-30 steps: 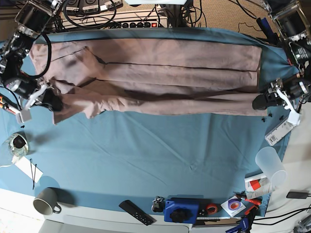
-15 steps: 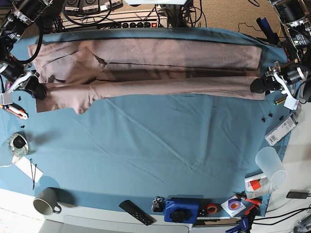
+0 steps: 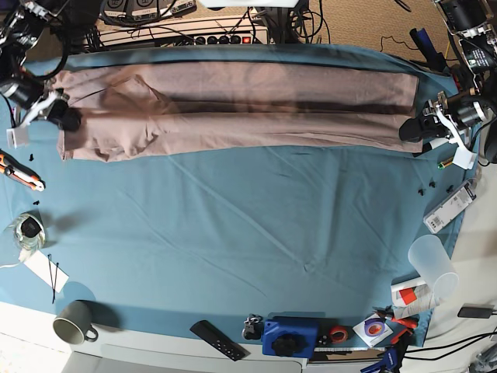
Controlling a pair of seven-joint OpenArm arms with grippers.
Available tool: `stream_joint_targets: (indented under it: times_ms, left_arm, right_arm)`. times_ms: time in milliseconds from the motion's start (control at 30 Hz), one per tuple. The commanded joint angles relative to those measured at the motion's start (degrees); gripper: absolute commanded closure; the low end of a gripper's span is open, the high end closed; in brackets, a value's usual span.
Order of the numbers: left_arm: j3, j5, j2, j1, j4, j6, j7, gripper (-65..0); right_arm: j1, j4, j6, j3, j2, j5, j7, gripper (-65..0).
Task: Fold the T-shirt properly
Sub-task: 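Fold the hem edge over toward the collar with both grippers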
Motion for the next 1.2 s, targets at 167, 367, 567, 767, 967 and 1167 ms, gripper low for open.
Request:
stream_joint_targets:
  times_ms: [167, 367, 567, 767, 967, 1167]
  left_arm:
    - [-0.39, -1.51, -1.14, 0.33, 0.92, -0.20, -0.55, 0.0]
    - [-0.39, -1.51, -1.11, 2.43, 0.92, -0.20, -0.55, 0.0]
    - [-0.39, -1.51, -1.14, 2.99, 0.92, -2.67, -0.55, 0.0]
    - [-0.39, -1.51, -1.14, 3.02, 0.92, -2.32, -0.55, -33.6]
    - [-0.39, 1.79, -1.11, 2.99, 0.94, -2.32, -0.55, -35.2]
    - [-0.39, 8.96, -1.11, 2.97, 0.98, -0.85, -0.55, -35.1]
  right_arm:
    - [-3.63, 0.98, 0.08, 0.55, 1.46, 1.11, 1.21, 0.0]
    - [-6.05, 0.98, 0.08, 0.55, 1.44, 1.09, 1.21, 0.0]
    - [-5.70, 0.98, 0.08, 0.55, 1.46, 0.87, 1.21, 0.0]
    - [-5.70, 0.98, 0.08, 0.55, 1.46, 0.90, 1.21, -10.3]
    - [-5.70, 0.98, 0.08, 0.55, 1.49, 1.09, 1.21, -14.2]
    - [-5.68, 0.98, 0.08, 0.55, 1.46, 1.09, 1.21, -14.2]
